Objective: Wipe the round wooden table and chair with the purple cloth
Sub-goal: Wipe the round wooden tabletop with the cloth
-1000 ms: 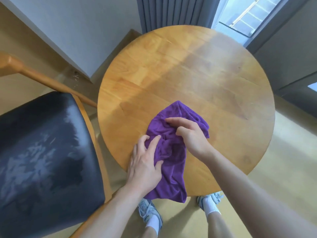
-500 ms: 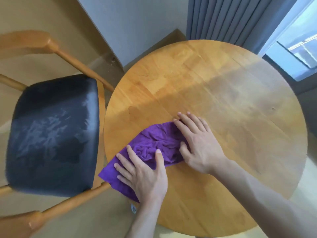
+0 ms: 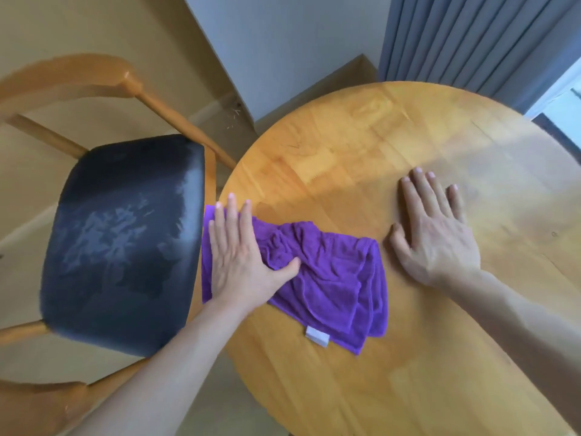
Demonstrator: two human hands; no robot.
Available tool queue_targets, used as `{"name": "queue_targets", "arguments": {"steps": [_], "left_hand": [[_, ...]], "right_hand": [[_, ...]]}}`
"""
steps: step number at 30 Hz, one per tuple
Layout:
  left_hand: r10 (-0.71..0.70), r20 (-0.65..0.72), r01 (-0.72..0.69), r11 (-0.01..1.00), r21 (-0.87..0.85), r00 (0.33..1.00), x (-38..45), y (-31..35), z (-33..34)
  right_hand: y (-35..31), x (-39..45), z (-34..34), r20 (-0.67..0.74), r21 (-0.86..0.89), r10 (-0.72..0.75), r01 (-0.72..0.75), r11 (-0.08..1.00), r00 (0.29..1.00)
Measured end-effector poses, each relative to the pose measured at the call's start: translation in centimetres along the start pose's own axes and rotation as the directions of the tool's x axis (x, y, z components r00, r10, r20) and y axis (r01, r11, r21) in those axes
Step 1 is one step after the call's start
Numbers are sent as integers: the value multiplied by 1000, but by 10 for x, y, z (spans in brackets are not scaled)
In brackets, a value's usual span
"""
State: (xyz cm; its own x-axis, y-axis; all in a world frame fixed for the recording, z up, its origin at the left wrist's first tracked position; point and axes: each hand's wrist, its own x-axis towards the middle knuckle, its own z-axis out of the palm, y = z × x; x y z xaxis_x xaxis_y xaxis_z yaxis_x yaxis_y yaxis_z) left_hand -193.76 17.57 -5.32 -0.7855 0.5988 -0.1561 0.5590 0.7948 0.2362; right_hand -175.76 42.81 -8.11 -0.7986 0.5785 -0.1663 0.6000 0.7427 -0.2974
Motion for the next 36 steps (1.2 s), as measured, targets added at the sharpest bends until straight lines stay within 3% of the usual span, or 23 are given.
{"name": "queue_targets", "arguments": {"steps": [1,3,5,8,11,13,16,20,23,27,33,36], "left_hand": [[-138,-37,135,989,-65,990,3,9,-1],[-441,73,445,863,-239,895,10,38,3],[-508,167,534,818,-215,845,15,60,10],[-378,135,388,920,-52,916,28,63,15],[-137,72,136,991,18,988,53,52,14],[40,40,-41,999,32,998,78,50,11],[270,64,-273,961,35,961,122,62,7],[521,123,-529,847,47,845,167,84,6],[500,16,-501,865,24,866,166,83,11],[237,-64,-237,971,-2,970,153,78,17],[300,36,-301,952,58,953,160,78,15],[403,118,-414,907,81,907,173,88,11]], "right_hand": [[0,0,2,-8,-13,-5,5,1000,1000],[-1,0,1,-21,-9,-8,8,1000,1000],[-1,0,0,-36,7,-1,1,1000,999],[-1,1,0,-49,26,1,1,1000,999],[-1,1,4,-62,30,0,2,1000,998],[0,1,4,-79,34,-3,6,999,997],[0,2,4,-90,45,-4,8,999,996],[-1,1,4,-102,61,-5,11,998,995],[0,1,1,-102,66,-11,18,998,995],[2,0,-5,-105,145,19,-4,989,994],[47,-2,-11,-163,17,368,-371,929,915],[55,-4,-6,-165,-2,402,-408,913,901]]}}
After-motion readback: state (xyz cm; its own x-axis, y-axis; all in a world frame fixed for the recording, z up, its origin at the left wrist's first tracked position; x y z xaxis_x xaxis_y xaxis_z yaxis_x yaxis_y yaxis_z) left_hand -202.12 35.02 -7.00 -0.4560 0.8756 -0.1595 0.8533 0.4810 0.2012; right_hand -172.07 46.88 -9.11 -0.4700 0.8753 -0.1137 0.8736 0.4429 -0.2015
